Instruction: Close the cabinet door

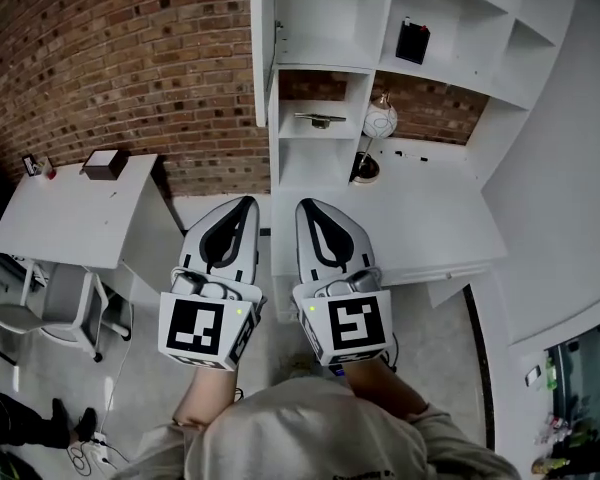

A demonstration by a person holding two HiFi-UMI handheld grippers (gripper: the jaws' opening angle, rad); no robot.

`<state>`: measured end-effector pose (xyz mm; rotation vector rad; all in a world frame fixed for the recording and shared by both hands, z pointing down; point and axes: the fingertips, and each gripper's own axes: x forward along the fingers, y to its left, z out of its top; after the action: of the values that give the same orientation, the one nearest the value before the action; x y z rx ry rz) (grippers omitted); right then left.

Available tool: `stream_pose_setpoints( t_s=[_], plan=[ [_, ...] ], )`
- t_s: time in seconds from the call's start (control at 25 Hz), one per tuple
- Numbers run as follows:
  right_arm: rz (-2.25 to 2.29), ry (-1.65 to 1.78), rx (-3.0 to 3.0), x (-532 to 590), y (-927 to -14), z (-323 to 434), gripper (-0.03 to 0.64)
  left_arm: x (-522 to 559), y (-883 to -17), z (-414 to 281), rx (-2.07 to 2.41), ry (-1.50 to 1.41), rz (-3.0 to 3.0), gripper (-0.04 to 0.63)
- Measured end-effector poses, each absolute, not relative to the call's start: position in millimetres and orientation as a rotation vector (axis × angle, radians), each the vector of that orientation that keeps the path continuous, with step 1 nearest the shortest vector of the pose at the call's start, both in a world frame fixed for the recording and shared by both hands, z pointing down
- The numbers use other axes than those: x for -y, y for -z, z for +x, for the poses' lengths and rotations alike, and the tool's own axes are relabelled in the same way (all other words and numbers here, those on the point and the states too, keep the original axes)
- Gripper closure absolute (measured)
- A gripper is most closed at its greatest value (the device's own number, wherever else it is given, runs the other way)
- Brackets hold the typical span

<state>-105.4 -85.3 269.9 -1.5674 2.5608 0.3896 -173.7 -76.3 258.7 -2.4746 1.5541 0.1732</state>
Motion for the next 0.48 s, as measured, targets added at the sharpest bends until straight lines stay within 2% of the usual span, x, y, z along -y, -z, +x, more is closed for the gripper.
stream_pose_setpoints(
  t_s=[0.48],
  plan=[
    [-1.405,-0.435,-2.619,185.0,-261.6,-111.6,0.597,170.2,-249.1,-173.7,-1.652,-0.201,-2.366,0.589]
  ],
)
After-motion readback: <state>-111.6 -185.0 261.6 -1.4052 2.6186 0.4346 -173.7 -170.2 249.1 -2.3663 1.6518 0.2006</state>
